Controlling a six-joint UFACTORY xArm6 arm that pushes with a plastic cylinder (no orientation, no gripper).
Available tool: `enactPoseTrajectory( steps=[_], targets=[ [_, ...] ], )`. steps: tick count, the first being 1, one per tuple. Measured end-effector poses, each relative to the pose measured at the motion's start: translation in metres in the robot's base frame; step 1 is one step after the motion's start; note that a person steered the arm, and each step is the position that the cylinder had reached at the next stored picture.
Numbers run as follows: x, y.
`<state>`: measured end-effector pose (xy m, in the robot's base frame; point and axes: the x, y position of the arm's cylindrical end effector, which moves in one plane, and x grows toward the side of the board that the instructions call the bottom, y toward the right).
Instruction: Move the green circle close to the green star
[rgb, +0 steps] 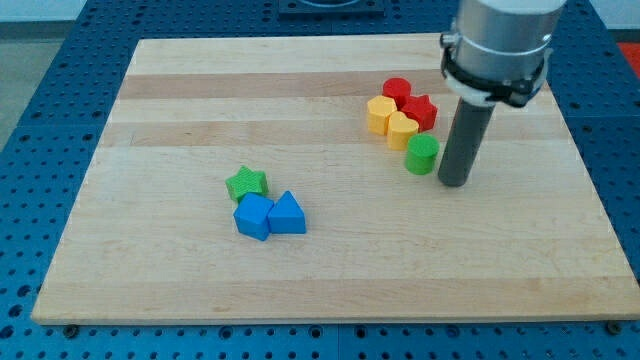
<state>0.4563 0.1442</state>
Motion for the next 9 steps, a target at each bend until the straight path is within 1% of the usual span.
enactPoseTrajectory(
  steps=[1,2,3,6,8,9],
  targets=[
    [-0.026,0.002],
    [-0.036,0.0],
    [-0.034,-0.011],
    [-0.011,-0.06],
    [-0.009,-0.106],
    [-0.001,-0.119]
  ],
)
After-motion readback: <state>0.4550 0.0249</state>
